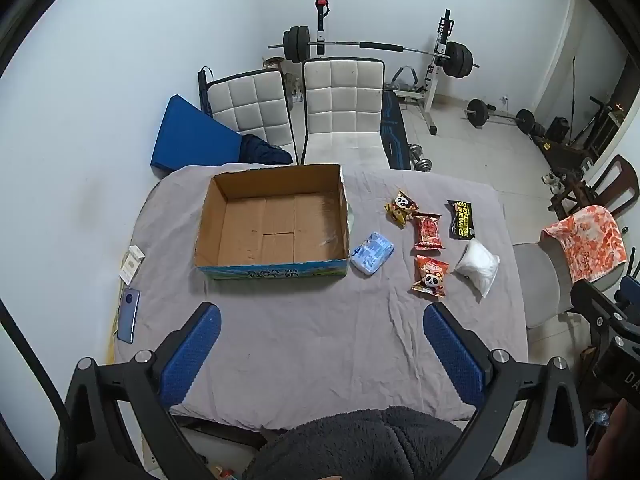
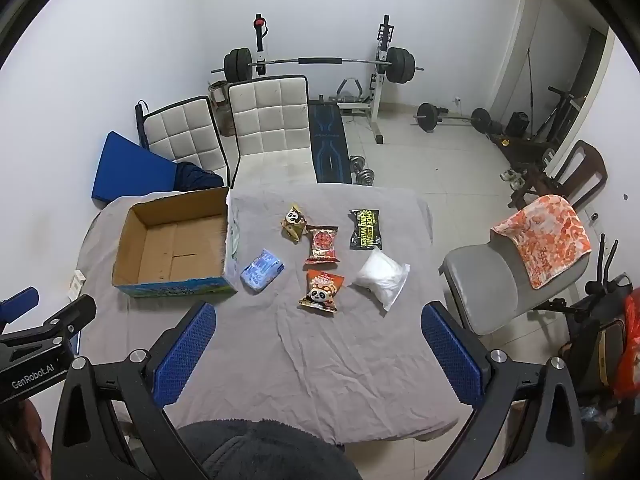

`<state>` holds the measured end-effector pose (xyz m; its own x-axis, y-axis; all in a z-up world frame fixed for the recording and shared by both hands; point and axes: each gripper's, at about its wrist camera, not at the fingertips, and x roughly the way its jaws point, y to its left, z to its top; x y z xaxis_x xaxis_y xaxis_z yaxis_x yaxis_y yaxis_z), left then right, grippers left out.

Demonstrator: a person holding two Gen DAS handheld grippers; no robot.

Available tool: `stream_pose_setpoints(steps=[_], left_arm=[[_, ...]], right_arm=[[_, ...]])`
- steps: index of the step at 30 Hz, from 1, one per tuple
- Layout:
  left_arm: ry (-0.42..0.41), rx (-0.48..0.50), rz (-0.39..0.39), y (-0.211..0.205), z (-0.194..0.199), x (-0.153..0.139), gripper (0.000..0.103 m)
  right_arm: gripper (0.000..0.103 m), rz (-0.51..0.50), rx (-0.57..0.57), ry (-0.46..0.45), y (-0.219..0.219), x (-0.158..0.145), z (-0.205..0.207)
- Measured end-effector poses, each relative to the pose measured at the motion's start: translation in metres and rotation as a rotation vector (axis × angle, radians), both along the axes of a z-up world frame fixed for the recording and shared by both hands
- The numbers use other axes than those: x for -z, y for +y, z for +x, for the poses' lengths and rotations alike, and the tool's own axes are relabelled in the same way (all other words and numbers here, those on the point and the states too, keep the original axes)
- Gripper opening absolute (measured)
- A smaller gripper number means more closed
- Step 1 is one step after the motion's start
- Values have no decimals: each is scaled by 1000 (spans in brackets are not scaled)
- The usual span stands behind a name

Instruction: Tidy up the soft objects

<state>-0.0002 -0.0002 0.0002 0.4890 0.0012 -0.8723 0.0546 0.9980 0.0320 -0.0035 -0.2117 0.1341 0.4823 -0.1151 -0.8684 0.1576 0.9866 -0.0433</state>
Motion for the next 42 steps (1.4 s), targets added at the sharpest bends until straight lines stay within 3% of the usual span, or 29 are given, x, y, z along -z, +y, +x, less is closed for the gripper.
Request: stream_pose_setpoints(steps=[8, 42], left_arm=[[11, 9, -42, 4, 0, 0, 103], [-16, 34, -34, -14, 3, -6, 103]], right_arm=[[103, 25, -5, 6, -1, 0, -1], [103, 13, 11, 18, -4, 6, 2]])
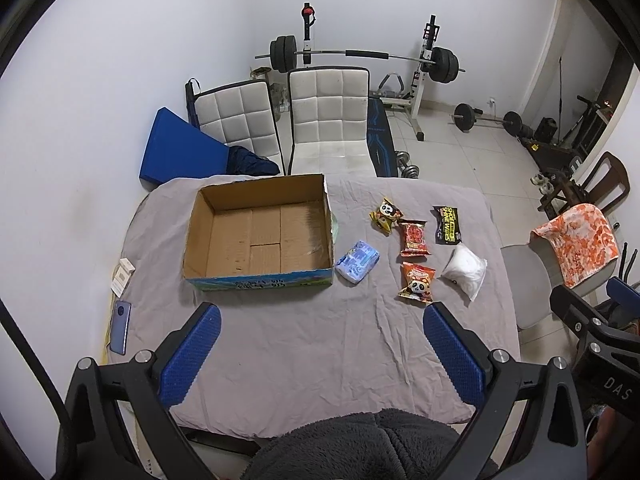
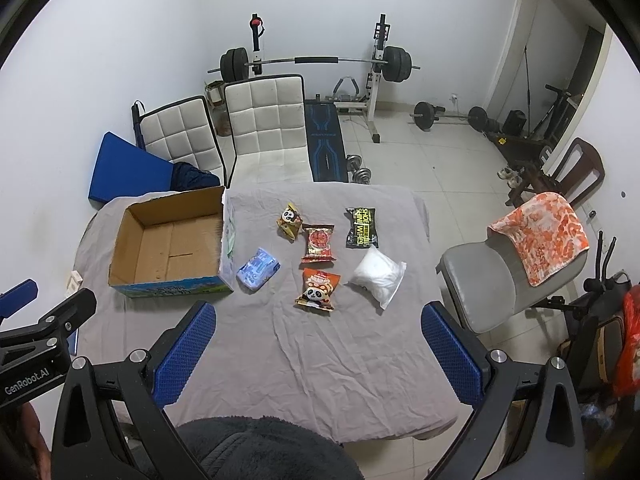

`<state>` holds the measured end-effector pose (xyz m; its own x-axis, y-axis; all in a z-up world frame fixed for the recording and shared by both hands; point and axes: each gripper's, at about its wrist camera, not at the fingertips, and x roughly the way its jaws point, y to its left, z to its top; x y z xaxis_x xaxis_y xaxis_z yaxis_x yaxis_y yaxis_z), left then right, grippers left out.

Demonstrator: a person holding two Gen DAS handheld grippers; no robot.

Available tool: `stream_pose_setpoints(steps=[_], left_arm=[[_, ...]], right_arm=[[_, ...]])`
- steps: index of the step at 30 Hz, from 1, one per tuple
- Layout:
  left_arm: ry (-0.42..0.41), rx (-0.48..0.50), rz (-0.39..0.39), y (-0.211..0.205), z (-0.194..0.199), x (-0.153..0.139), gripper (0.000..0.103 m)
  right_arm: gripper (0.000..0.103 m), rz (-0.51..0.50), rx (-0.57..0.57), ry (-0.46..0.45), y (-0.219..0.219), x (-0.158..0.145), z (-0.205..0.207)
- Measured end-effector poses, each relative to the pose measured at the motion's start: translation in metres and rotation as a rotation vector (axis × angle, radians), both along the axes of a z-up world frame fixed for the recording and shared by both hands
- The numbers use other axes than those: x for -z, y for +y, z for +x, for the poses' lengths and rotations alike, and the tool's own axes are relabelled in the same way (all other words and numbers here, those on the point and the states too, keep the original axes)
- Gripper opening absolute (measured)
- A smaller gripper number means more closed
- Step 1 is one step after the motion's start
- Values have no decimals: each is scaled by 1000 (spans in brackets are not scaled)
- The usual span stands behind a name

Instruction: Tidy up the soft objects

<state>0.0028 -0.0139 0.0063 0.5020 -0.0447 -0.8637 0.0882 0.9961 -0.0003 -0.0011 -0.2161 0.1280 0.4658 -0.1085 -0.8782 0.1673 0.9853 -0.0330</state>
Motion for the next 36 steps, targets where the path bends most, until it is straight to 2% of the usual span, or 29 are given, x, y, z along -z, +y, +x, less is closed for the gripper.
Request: stream_pose_setpoints(steps=[36], left_arm=[[-7, 6, -6, 0, -5, -6, 103]], right_arm=[[103, -2, 2, -17, 2, -6, -4]])
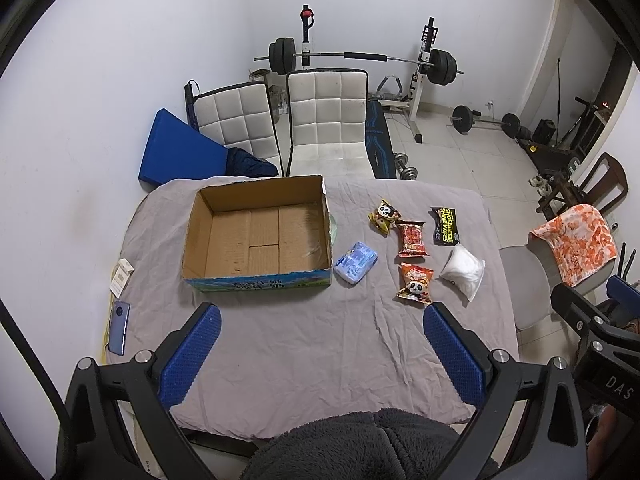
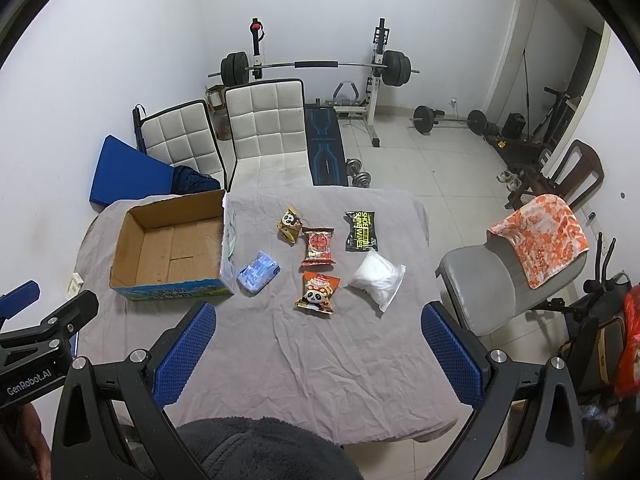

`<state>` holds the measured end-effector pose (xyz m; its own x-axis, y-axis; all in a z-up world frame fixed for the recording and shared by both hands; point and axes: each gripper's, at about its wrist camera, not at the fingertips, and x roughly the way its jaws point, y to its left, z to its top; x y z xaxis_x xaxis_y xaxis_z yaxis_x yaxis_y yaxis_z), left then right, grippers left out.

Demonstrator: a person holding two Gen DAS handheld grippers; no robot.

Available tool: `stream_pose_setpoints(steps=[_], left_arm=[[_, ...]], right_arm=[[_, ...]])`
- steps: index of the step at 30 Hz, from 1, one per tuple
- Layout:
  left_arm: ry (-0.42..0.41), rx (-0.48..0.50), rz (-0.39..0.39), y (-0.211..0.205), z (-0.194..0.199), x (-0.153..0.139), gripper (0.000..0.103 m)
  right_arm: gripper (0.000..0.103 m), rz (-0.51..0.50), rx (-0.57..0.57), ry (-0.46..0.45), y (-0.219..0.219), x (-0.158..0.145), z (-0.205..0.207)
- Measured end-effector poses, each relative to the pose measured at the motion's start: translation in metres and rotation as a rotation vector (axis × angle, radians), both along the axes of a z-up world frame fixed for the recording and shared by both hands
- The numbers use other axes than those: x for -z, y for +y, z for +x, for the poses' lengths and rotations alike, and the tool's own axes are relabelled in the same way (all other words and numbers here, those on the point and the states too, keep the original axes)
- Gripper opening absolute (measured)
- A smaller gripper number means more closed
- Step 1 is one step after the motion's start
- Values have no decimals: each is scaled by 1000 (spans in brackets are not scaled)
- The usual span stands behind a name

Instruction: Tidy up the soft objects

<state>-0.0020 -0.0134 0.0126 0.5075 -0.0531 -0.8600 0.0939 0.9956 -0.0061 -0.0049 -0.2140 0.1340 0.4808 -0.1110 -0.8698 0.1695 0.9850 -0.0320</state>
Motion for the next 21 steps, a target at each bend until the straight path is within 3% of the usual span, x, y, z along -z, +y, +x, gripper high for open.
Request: stream_pose_setpoints(steps=[16, 21], left_arm=[[-6, -2, -3, -1, -1, 0, 103], [7, 6, -14, -7, 3, 5, 103]], right_arm=[[103, 0, -14, -2, 1, 1, -3], [103, 16, 25, 22, -16, 12, 5]])
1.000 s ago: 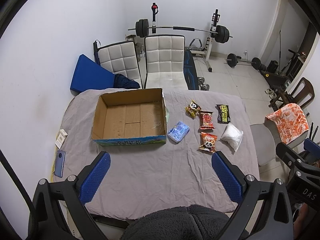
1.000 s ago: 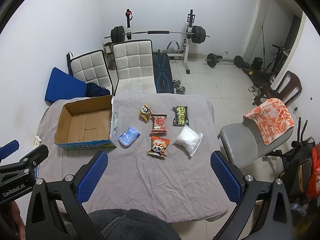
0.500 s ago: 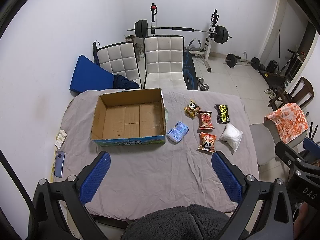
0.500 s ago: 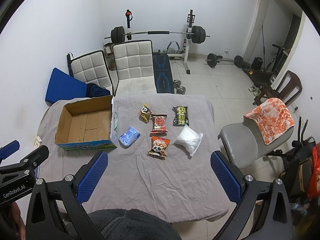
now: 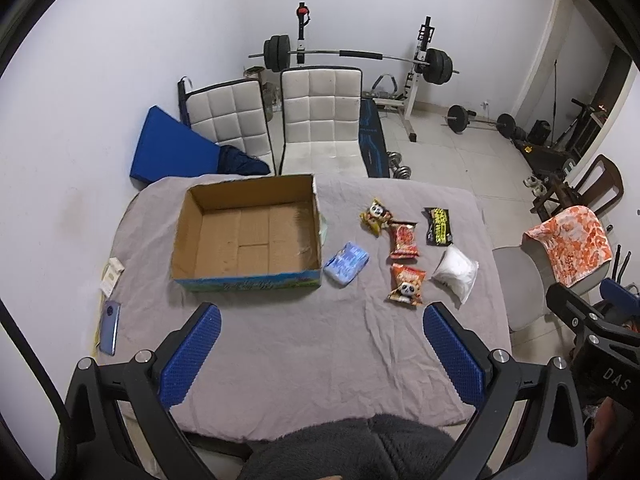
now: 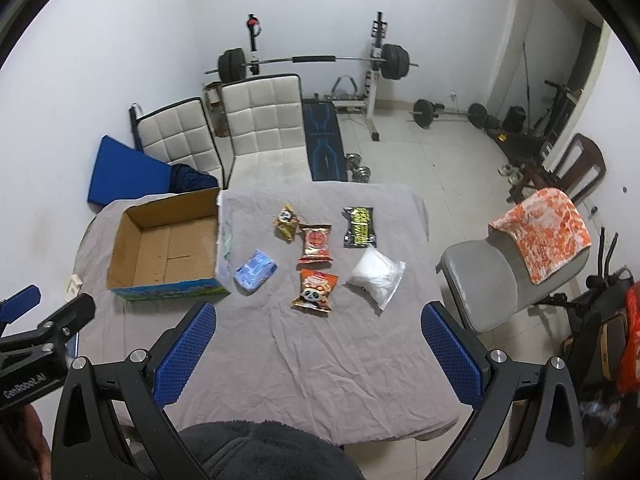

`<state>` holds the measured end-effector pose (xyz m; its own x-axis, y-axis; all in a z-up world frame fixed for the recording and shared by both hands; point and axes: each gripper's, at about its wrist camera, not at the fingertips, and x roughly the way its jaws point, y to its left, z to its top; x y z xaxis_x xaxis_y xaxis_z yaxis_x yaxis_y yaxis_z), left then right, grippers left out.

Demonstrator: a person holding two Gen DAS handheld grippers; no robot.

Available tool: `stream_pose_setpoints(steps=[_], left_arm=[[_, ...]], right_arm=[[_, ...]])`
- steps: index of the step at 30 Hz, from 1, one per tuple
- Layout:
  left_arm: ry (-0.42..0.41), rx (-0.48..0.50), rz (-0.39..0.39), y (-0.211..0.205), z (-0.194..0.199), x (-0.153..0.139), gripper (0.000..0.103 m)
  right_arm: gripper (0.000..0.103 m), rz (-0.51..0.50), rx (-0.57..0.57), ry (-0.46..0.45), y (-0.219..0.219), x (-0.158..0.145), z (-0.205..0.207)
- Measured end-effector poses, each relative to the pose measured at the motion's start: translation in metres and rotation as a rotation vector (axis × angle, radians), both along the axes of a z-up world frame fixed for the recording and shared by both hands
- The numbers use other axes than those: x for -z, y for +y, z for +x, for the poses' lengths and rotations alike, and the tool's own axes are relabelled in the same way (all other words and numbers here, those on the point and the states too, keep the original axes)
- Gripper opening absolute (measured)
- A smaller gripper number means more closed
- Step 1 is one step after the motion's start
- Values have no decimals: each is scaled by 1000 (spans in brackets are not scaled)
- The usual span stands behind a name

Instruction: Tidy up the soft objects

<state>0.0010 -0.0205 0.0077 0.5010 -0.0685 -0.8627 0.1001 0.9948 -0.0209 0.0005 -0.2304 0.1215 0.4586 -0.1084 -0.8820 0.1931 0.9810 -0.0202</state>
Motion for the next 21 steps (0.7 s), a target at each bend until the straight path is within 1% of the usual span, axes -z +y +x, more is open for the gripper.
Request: stream_pose_setpoints(steps=[3, 6, 7, 10, 13, 14, 16, 17, 18, 20, 21], left_arm=[[-4, 12, -6, -11, 13, 7, 103], [1, 36, -10, -25, 36, 21, 103], [14, 45, -3, -32, 48, 29, 103], [55, 68, 8, -50, 82, 55, 103], [133, 69, -13, -67, 127, 99, 103], [158, 68, -24, -70, 137, 112, 103], [222, 65, -36, -84, 164, 147, 103], [260, 65, -38, -91, 178, 166, 103], [289, 65, -41, -97, 189, 183, 103], [348, 67, -31, -113, 209, 220, 103], [387, 71, -25, -122, 219, 241, 103]], right_arm=[[103, 1, 36, 21, -21, 13, 14], [103, -6, 67, 62, -50, 38, 37], [103, -4, 81, 80, -60, 48, 46], [103, 30, 117, 159, -94, 94, 78], [103, 56, 172, 261, -132, 157, 115], [103, 83, 200, 306, -148, 186, 129], [103, 117, 238, 377, -171, 231, 149], [103, 142, 268, 417, -185, 261, 160], [103, 158, 289, 445, -194, 281, 168], [103, 202, 346, 517, -214, 329, 183], [103, 229, 368, 541, -221, 347, 189]])
